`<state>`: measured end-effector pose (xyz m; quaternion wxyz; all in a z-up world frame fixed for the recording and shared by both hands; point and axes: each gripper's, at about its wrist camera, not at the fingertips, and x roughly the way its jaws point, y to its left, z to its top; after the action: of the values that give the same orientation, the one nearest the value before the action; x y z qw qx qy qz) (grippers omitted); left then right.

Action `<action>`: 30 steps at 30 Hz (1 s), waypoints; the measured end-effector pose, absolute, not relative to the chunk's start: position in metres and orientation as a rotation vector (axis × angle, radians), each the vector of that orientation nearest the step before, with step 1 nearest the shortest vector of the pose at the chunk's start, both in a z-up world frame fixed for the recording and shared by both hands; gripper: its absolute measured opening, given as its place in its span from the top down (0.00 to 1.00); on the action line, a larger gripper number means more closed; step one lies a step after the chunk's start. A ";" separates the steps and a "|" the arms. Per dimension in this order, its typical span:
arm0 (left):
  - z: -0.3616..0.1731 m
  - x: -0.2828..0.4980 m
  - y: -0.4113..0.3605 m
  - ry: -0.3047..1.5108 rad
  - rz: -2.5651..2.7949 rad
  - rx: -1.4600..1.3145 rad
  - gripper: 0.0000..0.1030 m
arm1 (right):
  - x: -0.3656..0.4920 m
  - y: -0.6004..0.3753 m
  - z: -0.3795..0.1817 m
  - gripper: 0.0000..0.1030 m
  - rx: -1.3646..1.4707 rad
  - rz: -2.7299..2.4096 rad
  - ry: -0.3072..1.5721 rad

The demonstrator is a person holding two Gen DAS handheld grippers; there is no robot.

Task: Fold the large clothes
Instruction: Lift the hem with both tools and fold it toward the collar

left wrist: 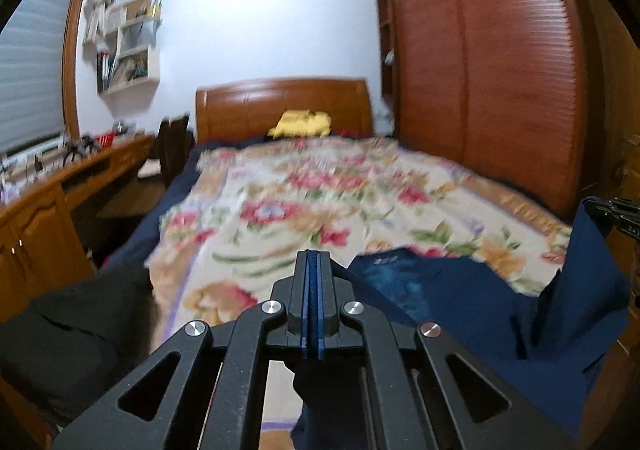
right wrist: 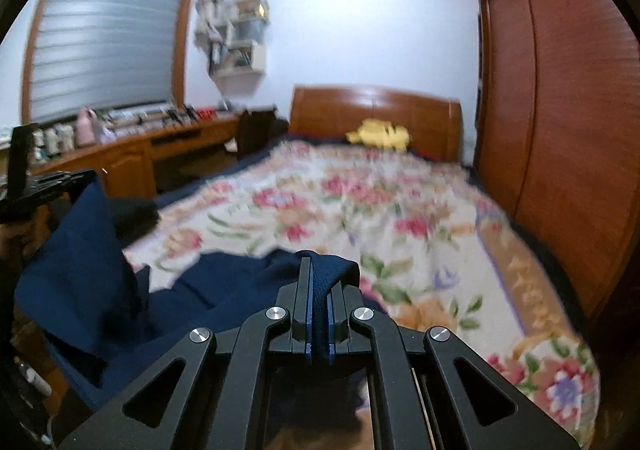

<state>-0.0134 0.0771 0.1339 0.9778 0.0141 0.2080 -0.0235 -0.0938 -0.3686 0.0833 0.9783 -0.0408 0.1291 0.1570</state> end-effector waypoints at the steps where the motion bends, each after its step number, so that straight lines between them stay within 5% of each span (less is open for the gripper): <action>1: 0.128 -0.005 0.079 0.430 -0.039 0.024 0.97 | -0.078 -0.368 0.076 0.96 -0.072 0.310 0.278; 22: 0.082 0.186 0.094 0.533 0.062 -0.024 0.97 | 0.176 -0.329 0.058 0.96 -0.031 0.066 0.416; 24: 0.069 0.190 0.092 0.573 0.031 -0.044 0.90 | 0.193 -0.318 0.045 0.96 -0.037 0.086 0.473; 27: 0.053 0.176 0.082 0.571 0.007 -0.006 0.66 | 0.205 -0.298 0.026 0.90 -0.074 0.107 0.533; 30: 0.048 0.155 0.077 0.570 -0.044 -0.021 0.38 | 0.205 -0.283 0.022 0.62 -0.113 0.117 0.556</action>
<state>0.1554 0.0768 0.0475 0.9594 -0.0103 0.2811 -0.0219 0.2049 -0.2825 0.0217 0.9584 -0.0555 0.2739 0.0578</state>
